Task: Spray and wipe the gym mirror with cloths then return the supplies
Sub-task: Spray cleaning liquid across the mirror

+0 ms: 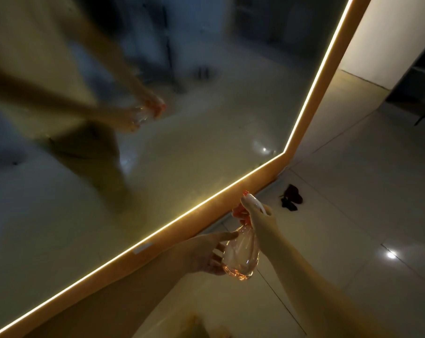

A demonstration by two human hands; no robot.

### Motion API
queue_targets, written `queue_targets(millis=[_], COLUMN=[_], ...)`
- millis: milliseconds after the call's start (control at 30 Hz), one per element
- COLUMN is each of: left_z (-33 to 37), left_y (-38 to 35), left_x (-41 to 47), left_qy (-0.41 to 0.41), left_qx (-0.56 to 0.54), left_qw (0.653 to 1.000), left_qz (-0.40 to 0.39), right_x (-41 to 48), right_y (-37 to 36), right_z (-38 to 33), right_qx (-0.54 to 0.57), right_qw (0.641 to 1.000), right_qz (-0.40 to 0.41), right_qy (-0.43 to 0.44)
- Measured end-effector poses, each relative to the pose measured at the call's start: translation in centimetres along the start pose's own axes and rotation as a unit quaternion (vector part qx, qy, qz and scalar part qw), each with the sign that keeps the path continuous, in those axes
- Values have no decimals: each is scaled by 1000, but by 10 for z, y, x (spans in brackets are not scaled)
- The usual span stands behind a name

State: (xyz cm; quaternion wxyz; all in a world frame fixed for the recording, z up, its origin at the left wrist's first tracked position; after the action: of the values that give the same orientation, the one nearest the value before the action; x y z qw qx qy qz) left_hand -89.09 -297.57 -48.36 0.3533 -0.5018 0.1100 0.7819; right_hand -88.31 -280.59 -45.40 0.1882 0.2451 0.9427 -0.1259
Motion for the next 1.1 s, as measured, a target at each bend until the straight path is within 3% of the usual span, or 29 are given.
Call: queue_targets(millis=[267, 533, 900, 1100], left_z=[17, 39, 112, 149], left_y=[-31, -46, -67, -71], left_x=[19, 52, 114, 142], left_qy=[18, 44, 42, 55], left_qx=[8, -4, 20, 4], left_qw=[1000, 998, 998, 998], left_qz=[-13, -46, -40, -35], right_x=[12, 48, 128, 177], right_y=[33, 60, 111, 122], right_z=[-10, -9, -32, -44], right_qx=[-12, -25, -22, -10], right_qw=[999, 997, 998, 996], right_qz=[36, 43, 58, 59], right_qy=[2, -54, -27, -70])
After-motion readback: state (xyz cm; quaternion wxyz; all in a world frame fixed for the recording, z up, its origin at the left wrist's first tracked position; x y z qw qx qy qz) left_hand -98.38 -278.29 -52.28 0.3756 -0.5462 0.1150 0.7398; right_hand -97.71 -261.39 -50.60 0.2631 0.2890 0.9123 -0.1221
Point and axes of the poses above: each hand's wrist, its own x-axis towards the middle knuckle, its own y-axis out of the back of the hand, z = x × y, the point moved 5 cm from there along x, towards the middle knuckle, and after that the axes turned 2 degrees about x, right-handed, at the moved point
